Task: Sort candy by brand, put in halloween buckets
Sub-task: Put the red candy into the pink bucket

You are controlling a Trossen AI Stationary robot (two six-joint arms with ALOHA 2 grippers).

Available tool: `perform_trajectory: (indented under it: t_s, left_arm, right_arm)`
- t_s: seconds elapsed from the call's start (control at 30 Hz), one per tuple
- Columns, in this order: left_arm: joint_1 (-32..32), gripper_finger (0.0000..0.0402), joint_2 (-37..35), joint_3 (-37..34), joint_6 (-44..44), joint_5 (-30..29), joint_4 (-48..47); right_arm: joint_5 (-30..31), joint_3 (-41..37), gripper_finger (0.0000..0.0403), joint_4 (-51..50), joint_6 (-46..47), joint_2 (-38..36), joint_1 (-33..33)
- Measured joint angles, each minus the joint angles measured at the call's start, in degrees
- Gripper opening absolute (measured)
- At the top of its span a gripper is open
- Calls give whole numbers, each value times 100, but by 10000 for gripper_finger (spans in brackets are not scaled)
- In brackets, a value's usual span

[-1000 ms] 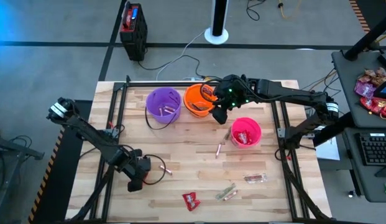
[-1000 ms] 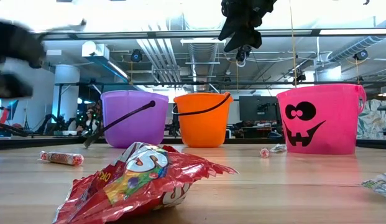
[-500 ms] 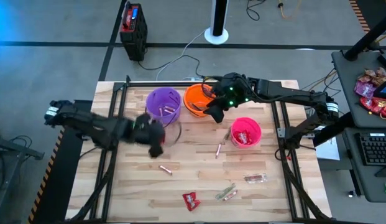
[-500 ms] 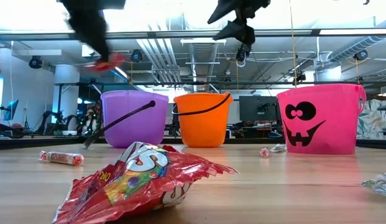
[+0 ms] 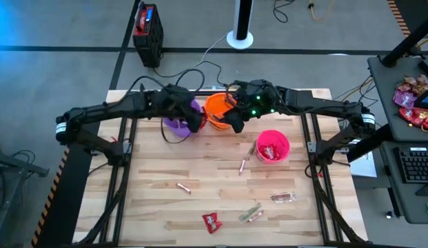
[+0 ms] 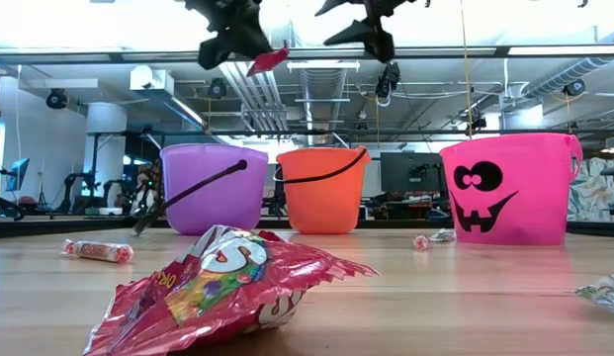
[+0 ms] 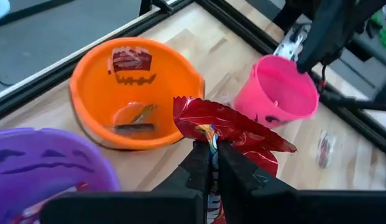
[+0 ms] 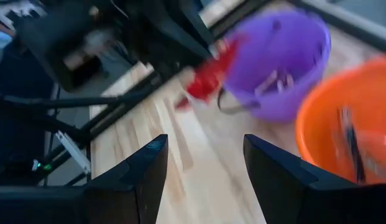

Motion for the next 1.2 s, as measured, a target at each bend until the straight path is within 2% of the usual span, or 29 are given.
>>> perform_trajectory:
  t_s: [0.2,0.43,0.53,0.73,0.9,1.03,1.2]
  left_arm:
    - [-20,5,686,692,-363,-116,-60]
    - [-49,5,1296,1473,-19,-175,-261]
    - [-60,5,1439,1702,83,-179,-439]
    - [-117,5,1484,1820,121,-120,-469]
    - [-136,5,1449,1820,121,-117,-478]
    - [-156,5,1447,1820,275,-47,-441]
    - [-195,8,1447,1820,437,-7,-323]
  right_arm:
    - [84,-2,201,230,-306,136,14]
    - [119,-4,201,21,-151,287,12]
    - [434,-2,199,-135,-86,327,17]
    - [1147,-2,185,-295,-183,331,8]
    - [1218,-2,171,-236,-419,293,12]
    - [920,-2,135,-237,-566,329,8]
    - [770,-2,35,-125,-774,368,12]
